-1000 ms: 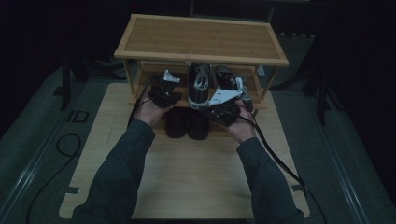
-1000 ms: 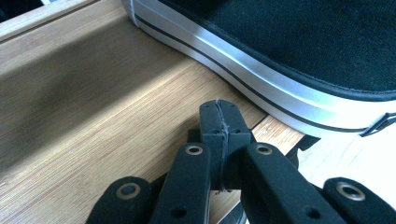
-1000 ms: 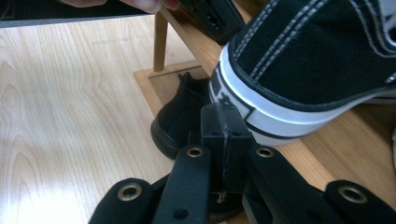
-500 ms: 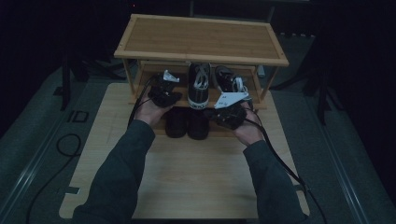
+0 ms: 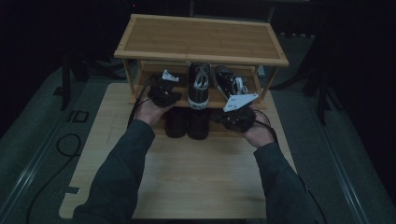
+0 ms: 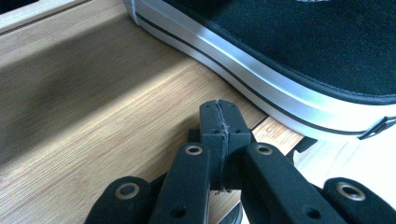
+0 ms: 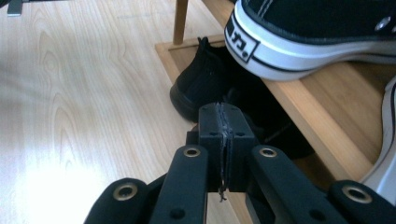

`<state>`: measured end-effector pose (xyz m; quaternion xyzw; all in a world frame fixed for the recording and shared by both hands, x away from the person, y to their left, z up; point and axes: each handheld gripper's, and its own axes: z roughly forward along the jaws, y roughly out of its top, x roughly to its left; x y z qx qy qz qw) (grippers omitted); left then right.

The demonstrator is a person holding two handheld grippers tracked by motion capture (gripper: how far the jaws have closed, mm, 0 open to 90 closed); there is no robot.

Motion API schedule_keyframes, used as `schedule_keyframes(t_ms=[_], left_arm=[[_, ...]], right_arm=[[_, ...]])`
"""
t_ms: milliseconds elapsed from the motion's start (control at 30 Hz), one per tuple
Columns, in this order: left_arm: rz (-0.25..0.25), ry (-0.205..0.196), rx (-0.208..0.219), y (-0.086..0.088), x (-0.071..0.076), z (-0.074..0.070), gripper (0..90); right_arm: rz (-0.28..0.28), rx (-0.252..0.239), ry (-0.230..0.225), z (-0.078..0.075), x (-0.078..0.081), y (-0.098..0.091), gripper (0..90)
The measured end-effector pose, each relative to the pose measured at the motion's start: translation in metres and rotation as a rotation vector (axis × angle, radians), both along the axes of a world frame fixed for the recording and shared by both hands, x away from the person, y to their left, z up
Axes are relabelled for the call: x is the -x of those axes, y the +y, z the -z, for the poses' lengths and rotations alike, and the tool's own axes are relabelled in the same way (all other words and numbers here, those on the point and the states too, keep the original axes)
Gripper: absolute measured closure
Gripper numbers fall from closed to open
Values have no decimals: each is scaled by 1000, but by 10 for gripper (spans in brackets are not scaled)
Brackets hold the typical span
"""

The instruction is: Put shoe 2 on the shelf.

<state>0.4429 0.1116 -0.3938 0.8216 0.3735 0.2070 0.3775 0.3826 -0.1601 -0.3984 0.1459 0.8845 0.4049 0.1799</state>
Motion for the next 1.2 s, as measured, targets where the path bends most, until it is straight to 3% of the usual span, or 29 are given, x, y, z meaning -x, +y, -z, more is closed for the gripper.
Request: schedule_keyframes(t_ms=[1200], left_arm=[[6,15,20,2,-2,0,900]], right_arm=[[51,15,15,-5,7,-57,900]])
